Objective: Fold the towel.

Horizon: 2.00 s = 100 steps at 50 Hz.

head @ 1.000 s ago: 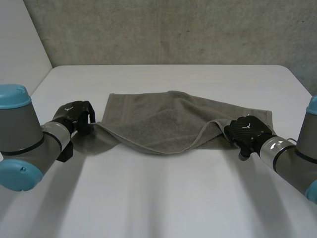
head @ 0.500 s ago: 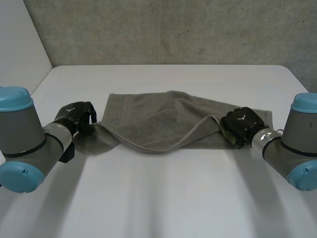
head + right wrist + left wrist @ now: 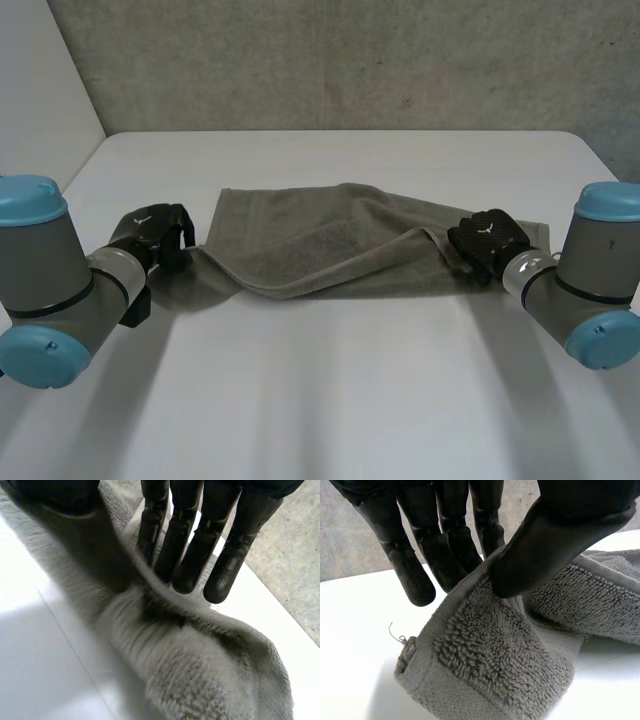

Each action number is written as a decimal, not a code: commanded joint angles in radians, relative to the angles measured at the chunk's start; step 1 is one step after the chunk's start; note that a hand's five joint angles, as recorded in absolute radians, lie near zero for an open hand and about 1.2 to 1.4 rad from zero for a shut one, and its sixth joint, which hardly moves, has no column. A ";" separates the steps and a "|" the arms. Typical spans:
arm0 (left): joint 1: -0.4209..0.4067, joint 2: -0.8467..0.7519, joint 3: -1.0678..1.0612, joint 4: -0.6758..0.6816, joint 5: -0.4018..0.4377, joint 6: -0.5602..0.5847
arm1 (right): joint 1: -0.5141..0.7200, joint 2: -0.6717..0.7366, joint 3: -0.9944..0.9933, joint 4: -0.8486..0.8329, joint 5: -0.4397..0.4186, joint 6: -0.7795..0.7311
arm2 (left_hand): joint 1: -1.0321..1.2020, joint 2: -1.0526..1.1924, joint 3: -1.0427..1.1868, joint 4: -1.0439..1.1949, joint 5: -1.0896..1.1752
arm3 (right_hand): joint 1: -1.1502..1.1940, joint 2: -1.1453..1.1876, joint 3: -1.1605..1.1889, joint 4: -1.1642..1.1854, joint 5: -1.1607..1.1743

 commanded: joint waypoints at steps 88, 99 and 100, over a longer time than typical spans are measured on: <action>-0.028 0.020 -0.015 0.000 0.000 0.003 | -0.171 -0.274 0.207 0.293 -0.074 0.072 | 0.118 0.066 0.063 0.043 0.078 | -0.160 -0.140 -0.128 -0.131 -0.134; -0.029 0.017 -0.015 0.000 0.000 0.003 | -0.166 -0.231 0.210 0.244 -0.062 0.069 | 0.118 0.066 0.063 0.043 0.078 | -0.081 -0.061 -0.049 -0.053 -0.055; -0.029 0.017 -0.015 0.000 0.000 0.003 | -0.166 -0.231 0.210 0.244 -0.062 0.069 | 0.118 0.066 0.063 0.043 0.078 | -0.081 -0.061 -0.048 -0.052 -0.055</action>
